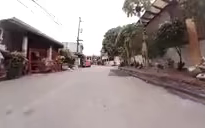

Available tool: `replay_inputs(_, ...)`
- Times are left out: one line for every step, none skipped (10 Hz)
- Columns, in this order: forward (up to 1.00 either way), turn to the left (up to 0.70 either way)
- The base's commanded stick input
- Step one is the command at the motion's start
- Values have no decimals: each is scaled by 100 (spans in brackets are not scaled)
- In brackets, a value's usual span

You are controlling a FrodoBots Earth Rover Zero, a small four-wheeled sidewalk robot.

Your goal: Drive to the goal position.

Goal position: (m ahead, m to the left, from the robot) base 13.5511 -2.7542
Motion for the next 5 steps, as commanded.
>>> replay_inputs(100, 0)
replay_inputs(100, 0)
replay_inputs(100, 0)
replay_inputs(100, 0)
replay_inputs(100, 0)
